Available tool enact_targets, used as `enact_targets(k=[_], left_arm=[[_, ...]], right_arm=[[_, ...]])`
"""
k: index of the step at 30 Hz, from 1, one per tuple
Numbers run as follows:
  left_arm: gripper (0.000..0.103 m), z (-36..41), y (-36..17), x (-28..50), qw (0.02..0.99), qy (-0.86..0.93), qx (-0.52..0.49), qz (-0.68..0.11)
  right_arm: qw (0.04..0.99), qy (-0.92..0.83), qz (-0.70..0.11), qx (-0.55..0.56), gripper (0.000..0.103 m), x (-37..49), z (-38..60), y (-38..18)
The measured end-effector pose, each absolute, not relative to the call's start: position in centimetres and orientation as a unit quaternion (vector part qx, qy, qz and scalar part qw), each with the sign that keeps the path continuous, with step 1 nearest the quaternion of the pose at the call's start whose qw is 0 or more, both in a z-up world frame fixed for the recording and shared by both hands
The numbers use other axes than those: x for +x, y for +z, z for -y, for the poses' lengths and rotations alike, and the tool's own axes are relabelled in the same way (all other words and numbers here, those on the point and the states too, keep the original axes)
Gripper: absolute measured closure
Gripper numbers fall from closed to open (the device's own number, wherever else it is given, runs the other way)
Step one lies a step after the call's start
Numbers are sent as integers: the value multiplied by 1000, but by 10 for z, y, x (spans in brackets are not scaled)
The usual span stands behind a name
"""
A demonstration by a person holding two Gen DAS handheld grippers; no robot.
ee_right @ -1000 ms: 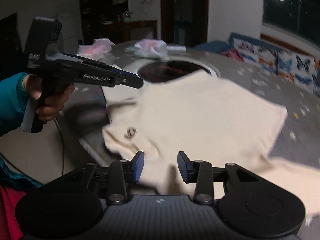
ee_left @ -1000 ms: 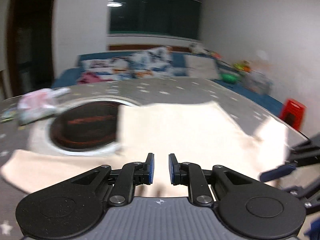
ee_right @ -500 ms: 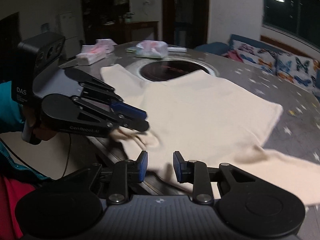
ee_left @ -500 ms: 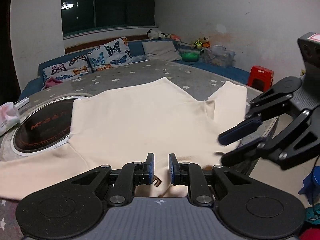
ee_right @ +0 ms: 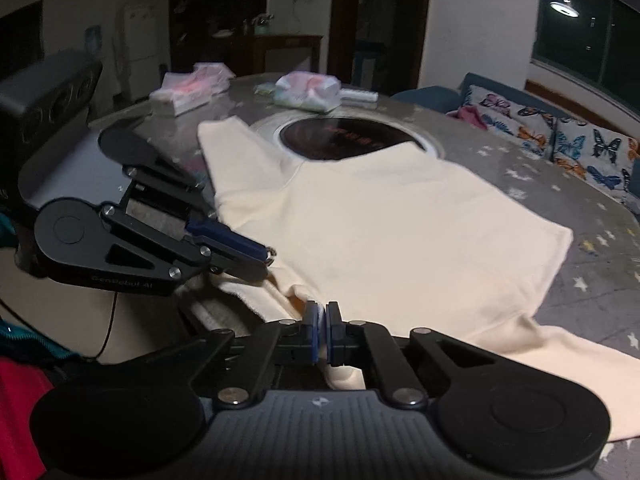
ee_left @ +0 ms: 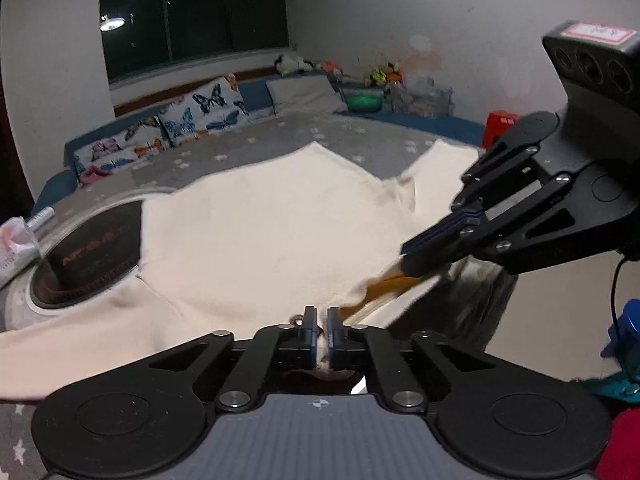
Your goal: Fold clothes
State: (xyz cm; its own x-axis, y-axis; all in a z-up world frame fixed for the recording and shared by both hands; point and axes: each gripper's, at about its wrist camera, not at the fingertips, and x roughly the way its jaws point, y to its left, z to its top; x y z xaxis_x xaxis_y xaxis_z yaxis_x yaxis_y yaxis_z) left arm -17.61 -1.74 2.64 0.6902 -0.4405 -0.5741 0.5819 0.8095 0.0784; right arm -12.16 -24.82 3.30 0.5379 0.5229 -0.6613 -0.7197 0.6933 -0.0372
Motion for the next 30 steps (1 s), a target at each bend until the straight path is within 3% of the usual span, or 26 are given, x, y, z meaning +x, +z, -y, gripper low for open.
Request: enact_targets(k=[12,19,30], left_arm=[[99,10,46,-166,913,-293,107,-263],[98,51,45,-129,906,-323,68,-264],[98,104,14,-118,875,-362,79,-311]], right_arm=[[838,399,-340,-151,98,-132,260,32],[889,300,-328,-112,96,-110,307,43],[919,195,-332,-82,92,-46,352,13]])
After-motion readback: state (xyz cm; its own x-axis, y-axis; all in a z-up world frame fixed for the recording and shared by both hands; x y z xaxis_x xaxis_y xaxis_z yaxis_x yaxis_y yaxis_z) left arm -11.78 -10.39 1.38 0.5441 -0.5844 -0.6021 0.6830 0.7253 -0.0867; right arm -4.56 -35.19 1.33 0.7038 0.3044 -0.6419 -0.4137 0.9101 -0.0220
